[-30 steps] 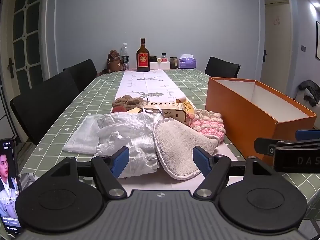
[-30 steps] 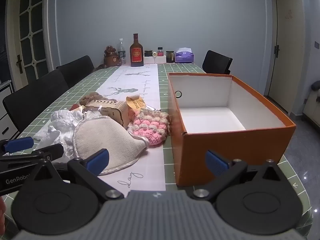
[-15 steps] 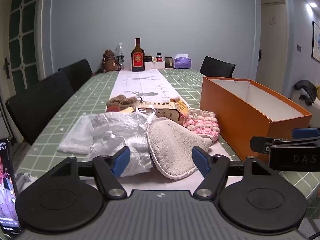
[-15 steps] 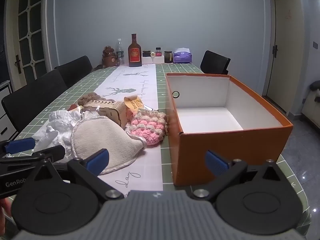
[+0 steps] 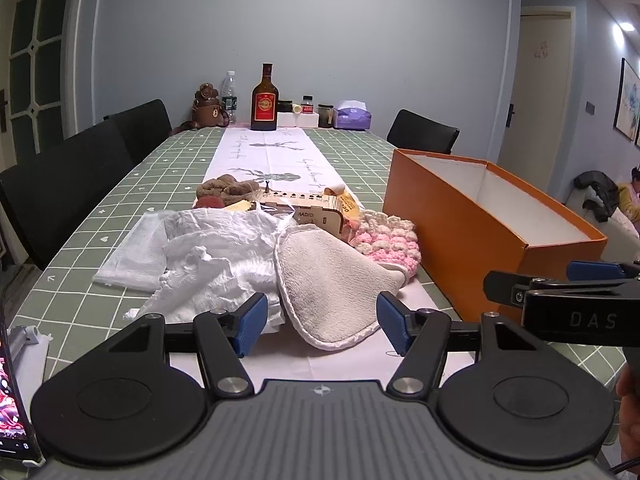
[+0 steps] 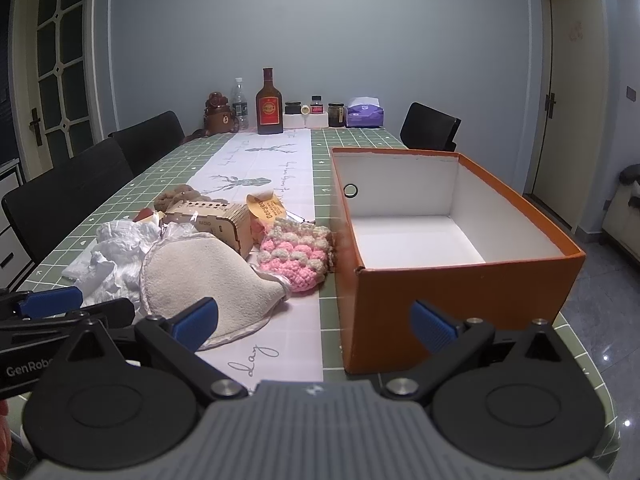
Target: Organize soft objects
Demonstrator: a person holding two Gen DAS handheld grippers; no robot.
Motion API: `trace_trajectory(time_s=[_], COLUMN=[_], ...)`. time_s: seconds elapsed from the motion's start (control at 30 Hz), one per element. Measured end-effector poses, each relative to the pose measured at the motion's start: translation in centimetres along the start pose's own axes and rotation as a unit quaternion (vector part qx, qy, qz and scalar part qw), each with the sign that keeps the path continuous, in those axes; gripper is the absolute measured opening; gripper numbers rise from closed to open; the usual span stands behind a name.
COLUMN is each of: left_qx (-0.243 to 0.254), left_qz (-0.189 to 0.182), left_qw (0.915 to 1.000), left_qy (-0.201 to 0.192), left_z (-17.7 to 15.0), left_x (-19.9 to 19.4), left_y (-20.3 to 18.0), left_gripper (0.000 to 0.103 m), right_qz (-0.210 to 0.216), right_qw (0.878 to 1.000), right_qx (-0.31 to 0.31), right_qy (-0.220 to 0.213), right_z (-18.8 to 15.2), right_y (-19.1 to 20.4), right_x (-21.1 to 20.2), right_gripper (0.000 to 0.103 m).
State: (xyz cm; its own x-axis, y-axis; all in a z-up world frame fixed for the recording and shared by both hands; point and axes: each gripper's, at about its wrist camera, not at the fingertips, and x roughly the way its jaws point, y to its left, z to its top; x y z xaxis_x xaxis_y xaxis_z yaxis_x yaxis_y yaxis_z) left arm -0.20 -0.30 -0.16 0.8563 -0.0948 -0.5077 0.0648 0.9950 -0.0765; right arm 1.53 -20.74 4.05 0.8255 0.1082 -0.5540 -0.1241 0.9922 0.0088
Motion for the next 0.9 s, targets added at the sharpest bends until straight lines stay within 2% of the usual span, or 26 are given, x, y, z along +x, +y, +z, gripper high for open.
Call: trace_trajectory(time_s=[0.9], left_qx=[-0.006], left_qz=[-0.002], left_qw=[0.9999], left_qy=[0.012], left_z=[-0.19], left_x=[0.67], left_y=[-0.02], left_gripper=[0.074], right_qz=[0.001], right_qw=[1.0], right_qx=[0.001], right_qy=[0.007], right_z=[-0.37], right_y=[0.17], right_x=[0.65], right_gripper=[0.1])
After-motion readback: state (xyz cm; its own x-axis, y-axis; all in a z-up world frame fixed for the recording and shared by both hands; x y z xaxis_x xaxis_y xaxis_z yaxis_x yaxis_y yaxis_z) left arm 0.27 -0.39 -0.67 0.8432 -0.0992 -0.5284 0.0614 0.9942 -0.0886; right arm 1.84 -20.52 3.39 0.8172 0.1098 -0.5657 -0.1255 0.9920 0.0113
